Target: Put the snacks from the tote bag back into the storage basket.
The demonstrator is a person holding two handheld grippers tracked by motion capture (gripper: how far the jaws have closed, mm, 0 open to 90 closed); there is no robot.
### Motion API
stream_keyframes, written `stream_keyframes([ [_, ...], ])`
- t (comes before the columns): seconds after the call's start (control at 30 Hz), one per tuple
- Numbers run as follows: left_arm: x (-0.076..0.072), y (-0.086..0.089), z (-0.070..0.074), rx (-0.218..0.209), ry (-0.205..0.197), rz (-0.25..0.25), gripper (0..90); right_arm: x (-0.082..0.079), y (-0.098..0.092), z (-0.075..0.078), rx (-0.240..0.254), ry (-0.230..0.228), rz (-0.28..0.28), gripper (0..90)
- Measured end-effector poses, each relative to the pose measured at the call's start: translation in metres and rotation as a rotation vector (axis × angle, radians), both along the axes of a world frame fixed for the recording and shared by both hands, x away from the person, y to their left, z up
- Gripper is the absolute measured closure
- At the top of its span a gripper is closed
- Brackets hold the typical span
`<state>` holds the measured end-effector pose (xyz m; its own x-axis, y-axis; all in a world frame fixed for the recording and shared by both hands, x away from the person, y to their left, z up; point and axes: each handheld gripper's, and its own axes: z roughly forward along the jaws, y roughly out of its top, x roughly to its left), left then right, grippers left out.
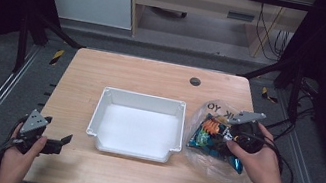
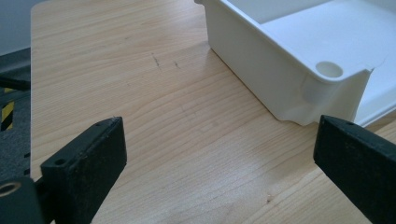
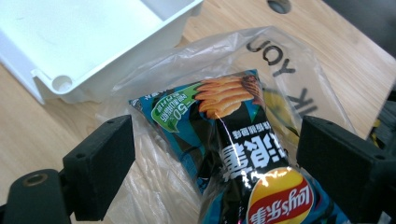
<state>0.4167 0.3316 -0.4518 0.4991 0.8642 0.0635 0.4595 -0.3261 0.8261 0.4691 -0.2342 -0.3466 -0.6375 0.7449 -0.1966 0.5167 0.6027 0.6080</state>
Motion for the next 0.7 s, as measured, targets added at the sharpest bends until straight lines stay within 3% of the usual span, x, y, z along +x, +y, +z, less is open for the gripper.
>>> stream_keyframes([
  [0.1,0.000,0.000,-0.001,0.009,0.003,0.003,2.2,0.014,-0.003,0.006,-0.025,0.033,0.070,12.5],
  [0.3,0.002,0.002,-0.004,0.036,0.030,-0.002,2.2,0.026,-0.007,0.008,-0.026,0.058,0.118,13.4],
  [0.47,0.001,0.004,-0.004,0.062,0.024,0.023,2.2,0.035,-0.012,0.009,-0.043,0.058,0.163,13.4],
  [0.7,0.002,0.001,-0.006,0.112,0.014,0.023,2.2,0.040,-0.019,0.003,-0.083,0.048,0.167,12.3],
])
